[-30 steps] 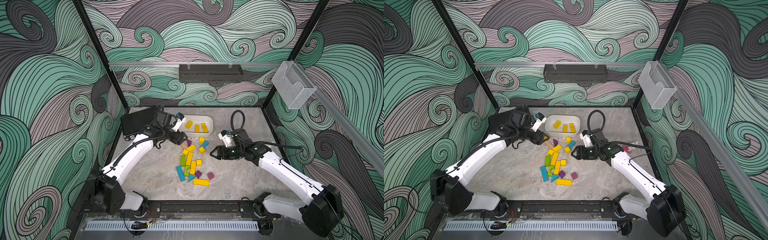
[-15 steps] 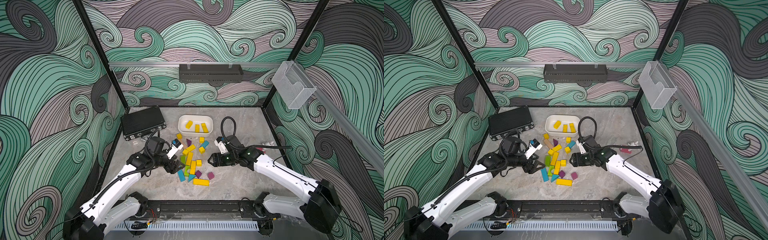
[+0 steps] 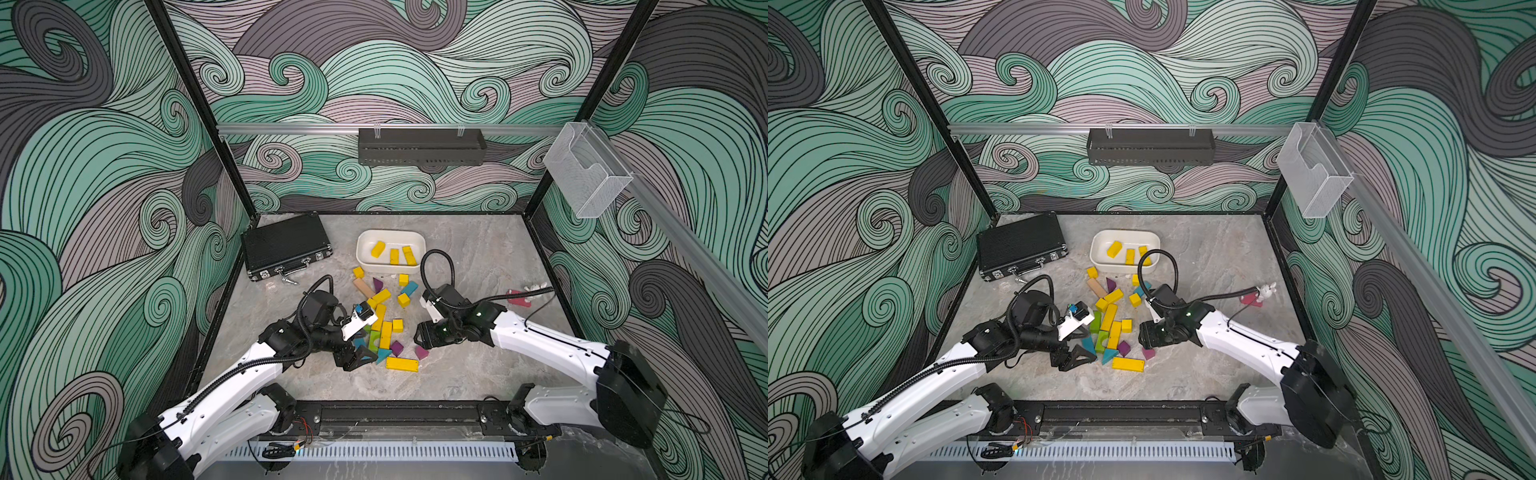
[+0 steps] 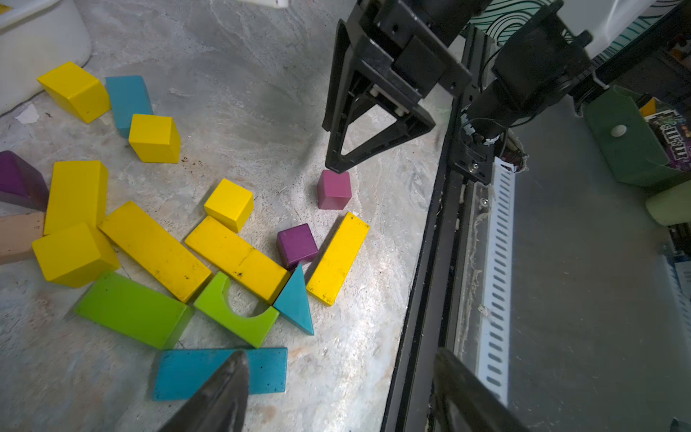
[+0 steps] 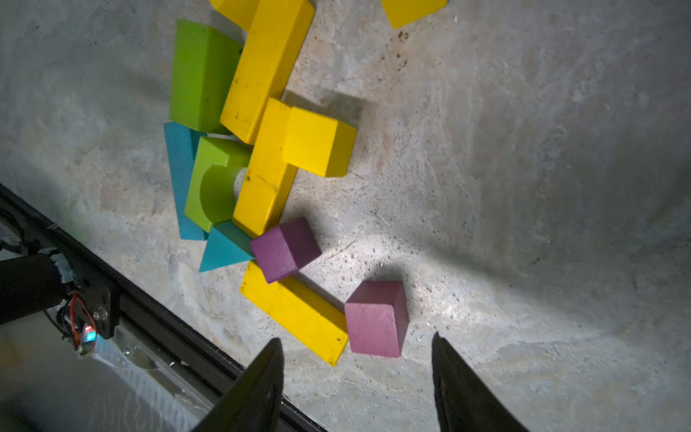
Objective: Pick out the yellow building blocks
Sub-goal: Pick up the building block from the center of the board.
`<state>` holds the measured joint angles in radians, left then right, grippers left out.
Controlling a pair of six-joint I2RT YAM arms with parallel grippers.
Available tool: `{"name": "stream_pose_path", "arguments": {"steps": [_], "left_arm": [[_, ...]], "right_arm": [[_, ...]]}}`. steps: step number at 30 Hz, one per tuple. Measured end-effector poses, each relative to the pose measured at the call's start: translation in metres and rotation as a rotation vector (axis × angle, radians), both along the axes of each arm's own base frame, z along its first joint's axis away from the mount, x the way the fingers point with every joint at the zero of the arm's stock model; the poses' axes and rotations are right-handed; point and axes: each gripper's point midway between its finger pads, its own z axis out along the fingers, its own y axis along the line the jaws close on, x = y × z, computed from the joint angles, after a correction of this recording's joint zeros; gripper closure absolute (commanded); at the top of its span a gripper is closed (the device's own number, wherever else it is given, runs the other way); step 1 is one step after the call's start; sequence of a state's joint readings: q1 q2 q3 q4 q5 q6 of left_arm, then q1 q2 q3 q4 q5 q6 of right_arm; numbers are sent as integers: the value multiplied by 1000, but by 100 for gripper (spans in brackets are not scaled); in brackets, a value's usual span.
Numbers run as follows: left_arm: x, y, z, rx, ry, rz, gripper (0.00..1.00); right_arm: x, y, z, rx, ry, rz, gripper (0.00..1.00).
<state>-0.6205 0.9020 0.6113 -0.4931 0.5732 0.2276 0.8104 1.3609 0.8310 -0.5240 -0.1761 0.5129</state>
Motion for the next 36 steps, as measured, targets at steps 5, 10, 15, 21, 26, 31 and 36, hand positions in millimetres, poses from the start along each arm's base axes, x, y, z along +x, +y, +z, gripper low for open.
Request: {"name": "stream_pose_path", "arguments": {"steps": [5, 10, 15, 21, 26, 31, 36], "left_arm": [[9, 6, 0, 33, -58, 33, 12], [15, 10, 2, 50, -110, 55, 14], [19, 13, -2, 83, -138, 51, 14], [23, 17, -5, 114, -164, 60, 15], [23, 18, -8, 123, -165, 56, 14], [22, 18, -8, 124, -164, 55, 14], [22, 18, -9, 125, -162, 54, 14]], "right_arm": [[18, 21, 2, -2, -25, 5, 37], [32, 39, -2, 1, -28, 10, 37], [41, 54, -13, 1, -15, 18, 42], [43, 64, -26, -11, 7, 31, 47], [41, 64, -37, -33, 28, 35, 48], [42, 63, -45, -56, 35, 35, 49], [43, 63, -50, -75, 40, 37, 53]]}}
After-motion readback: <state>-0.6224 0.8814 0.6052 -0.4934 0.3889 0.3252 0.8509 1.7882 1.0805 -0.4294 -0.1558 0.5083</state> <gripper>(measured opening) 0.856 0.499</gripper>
